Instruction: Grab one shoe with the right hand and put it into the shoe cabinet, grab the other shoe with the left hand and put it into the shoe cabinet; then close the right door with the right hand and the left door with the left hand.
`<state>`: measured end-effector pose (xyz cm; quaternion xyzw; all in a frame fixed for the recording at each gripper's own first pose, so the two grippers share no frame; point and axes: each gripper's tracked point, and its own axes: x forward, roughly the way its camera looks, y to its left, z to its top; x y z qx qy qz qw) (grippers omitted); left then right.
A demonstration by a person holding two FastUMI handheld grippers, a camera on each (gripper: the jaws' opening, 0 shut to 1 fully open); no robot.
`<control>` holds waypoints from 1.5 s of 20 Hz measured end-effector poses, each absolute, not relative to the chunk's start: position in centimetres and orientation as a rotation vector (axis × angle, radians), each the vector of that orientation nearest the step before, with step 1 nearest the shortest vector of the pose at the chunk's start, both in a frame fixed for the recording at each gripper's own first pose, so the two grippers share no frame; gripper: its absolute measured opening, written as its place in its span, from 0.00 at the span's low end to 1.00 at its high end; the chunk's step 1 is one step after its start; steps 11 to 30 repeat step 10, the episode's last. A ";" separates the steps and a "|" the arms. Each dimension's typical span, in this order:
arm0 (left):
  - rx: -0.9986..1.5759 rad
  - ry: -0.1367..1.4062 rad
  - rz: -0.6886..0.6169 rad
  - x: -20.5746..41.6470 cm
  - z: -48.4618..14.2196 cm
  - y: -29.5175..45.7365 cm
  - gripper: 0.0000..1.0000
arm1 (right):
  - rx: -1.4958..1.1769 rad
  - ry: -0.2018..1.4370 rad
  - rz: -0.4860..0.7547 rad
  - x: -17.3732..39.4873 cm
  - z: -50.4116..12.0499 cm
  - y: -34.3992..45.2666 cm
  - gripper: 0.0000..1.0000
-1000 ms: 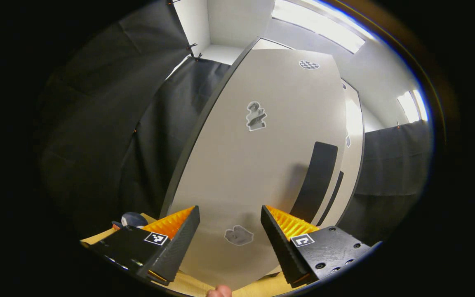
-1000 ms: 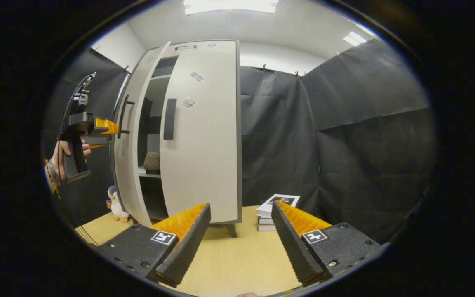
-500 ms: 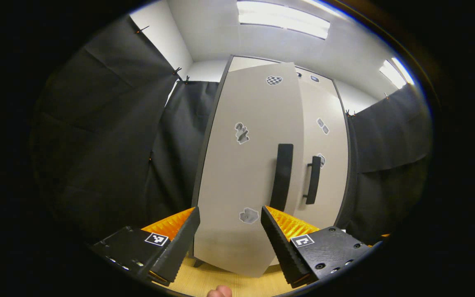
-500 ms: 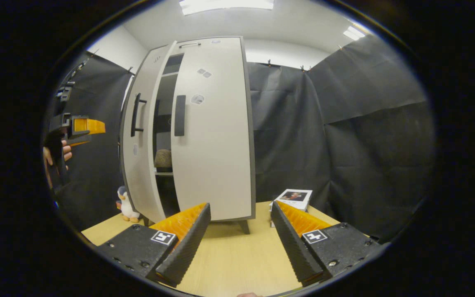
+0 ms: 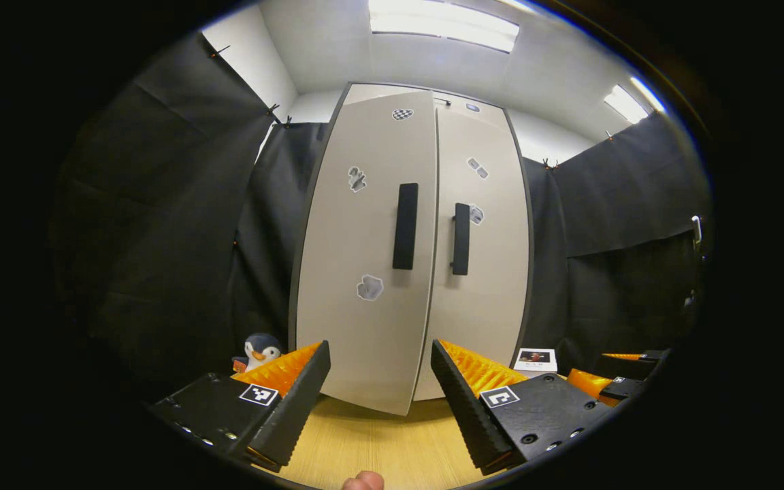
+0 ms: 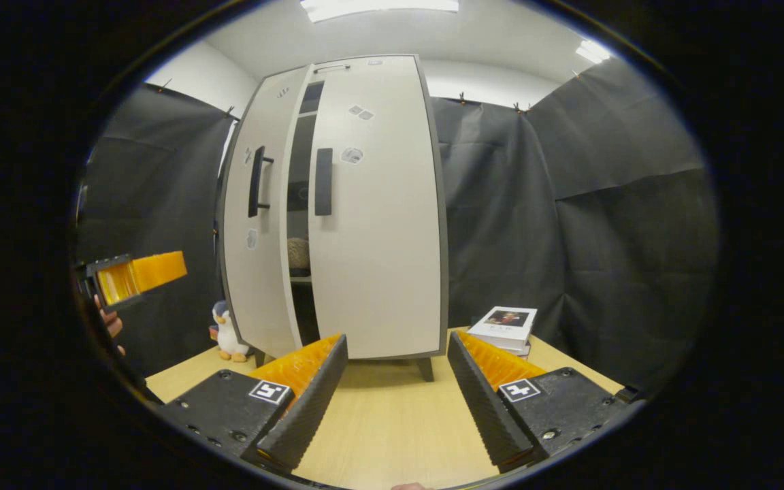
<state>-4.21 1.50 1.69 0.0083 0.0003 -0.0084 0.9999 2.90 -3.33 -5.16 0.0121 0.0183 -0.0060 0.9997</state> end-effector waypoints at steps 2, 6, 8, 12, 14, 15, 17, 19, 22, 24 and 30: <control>0.011 0.006 -0.015 -4.5 1.0 1.1 0.92 | 0.022 0.027 -0.014 2.7 -4.9 -3.5 0.97; -0.008 0.014 -0.012 -4.7 0.8 0.2 0.92 | 0.034 0.010 -0.018 2.0 -4.6 -3.8 0.96; -0.010 0.018 -0.017 -5.0 0.5 -0.1 0.92 | 0.031 0.015 -0.016 1.9 -4.8 -3.9 0.96; 0.000 0.024 -0.023 -5.3 0.3 -0.5 0.92 | 0.023 0.025 -0.010 1.8 -5.1 -3.9 0.96; 0.000 0.024 -0.023 -5.3 0.3 -0.5 0.92 | 0.023 0.025 -0.010 1.8 -5.1 -3.9 0.96; 0.000 0.024 -0.023 -5.3 0.3 -0.5 0.92 | 0.023 0.025 -0.010 1.8 -5.1 -3.9 0.96; 0.000 0.024 -0.023 -5.3 0.3 -0.5 0.92 | 0.023 0.025 -0.010 1.8 -5.1 -3.9 0.96; 0.000 0.024 -0.023 -5.3 0.3 -0.5 0.92 | 0.023 0.025 -0.010 1.8 -5.1 -3.9 0.96; 0.000 0.024 -0.023 -5.3 0.3 -0.5 0.92 | 0.023 0.025 -0.010 1.8 -5.1 -3.9 0.96; 0.000 0.024 -0.023 -5.3 0.3 -0.5 0.92 | 0.023 0.025 -0.010 1.8 -5.1 -3.9 0.96; 0.000 0.024 -0.023 -5.3 0.3 -0.5 0.92 | 0.023 0.025 -0.010 1.8 -5.1 -3.9 0.96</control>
